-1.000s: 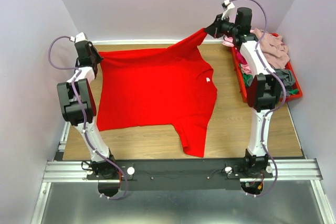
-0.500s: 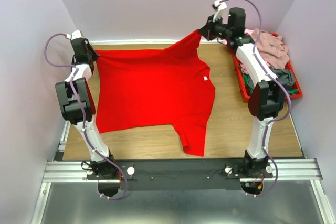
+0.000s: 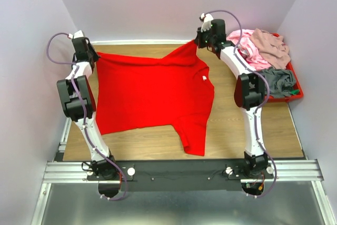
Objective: Fold and stack the t-shirts
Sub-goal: Flatten the tshirt out
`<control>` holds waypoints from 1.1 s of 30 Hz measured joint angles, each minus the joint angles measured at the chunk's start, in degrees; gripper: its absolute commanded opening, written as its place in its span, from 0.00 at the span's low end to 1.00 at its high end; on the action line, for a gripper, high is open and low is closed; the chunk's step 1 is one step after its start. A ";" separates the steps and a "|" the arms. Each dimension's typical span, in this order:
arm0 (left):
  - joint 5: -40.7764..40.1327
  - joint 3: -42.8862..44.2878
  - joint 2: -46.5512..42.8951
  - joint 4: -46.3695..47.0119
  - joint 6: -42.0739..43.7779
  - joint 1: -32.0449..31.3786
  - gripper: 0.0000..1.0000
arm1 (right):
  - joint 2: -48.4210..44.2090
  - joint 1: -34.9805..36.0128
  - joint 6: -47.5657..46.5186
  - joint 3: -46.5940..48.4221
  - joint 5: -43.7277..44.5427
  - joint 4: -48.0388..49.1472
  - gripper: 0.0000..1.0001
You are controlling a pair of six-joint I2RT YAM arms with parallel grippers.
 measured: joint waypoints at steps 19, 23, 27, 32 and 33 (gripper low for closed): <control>2.56 2.78 0.55 -0.74 0.35 0.96 0.00 | -3.74 0.46 0.70 2.38 -7.02 -1.05 0.00; 2.89 3.15 1.03 -0.68 0.35 0.96 0.00 | -7.04 1.62 0.72 1.14 -8.07 -0.85 0.01; 2.95 4.61 2.23 -0.66 0.35 0.96 0.00 | -8.74 2.43 0.72 0.24 -8.28 -0.72 0.00; 2.97 7.19 4.59 -0.79 0.20 0.96 0.00 | -8.90 2.84 0.66 -1.07 -8.20 -0.70 0.00; 2.99 7.63 4.96 -0.90 0.13 0.96 0.00 | -8.90 2.84 0.61 -1.68 -8.20 -0.70 0.00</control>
